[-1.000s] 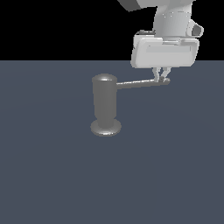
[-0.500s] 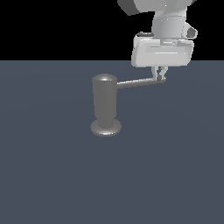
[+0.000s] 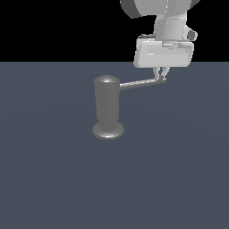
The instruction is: Turn on the faucet by rotating a designated handle.
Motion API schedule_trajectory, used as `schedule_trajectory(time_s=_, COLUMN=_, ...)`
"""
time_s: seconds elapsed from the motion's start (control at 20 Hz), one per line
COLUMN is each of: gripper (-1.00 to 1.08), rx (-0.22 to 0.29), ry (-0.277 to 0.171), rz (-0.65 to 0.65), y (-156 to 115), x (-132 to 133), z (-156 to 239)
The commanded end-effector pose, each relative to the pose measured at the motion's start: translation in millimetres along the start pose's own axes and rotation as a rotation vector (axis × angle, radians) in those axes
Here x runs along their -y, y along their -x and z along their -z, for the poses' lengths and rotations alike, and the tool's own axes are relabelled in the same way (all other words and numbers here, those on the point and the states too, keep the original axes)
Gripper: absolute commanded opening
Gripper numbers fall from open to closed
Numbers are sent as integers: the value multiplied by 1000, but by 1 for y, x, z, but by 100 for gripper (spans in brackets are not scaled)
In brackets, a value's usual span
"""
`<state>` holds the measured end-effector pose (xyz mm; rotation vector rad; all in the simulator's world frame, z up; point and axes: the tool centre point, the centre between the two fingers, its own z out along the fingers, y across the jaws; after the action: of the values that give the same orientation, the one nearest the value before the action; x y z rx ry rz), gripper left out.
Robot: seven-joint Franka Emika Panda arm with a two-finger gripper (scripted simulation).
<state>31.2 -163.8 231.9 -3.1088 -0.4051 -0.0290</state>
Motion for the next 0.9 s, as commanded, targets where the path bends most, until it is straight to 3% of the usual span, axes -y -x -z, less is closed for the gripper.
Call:
schedule_trajectory(time_s=0.0, gripper=-100, rx=2, ry=0, rz=-2, y=-3, x=0, z=-1)
schedule_trajectory(time_s=0.85, gripper=-100, rx=7, ry=1, rz=-13, y=-55, x=1, z=-5)
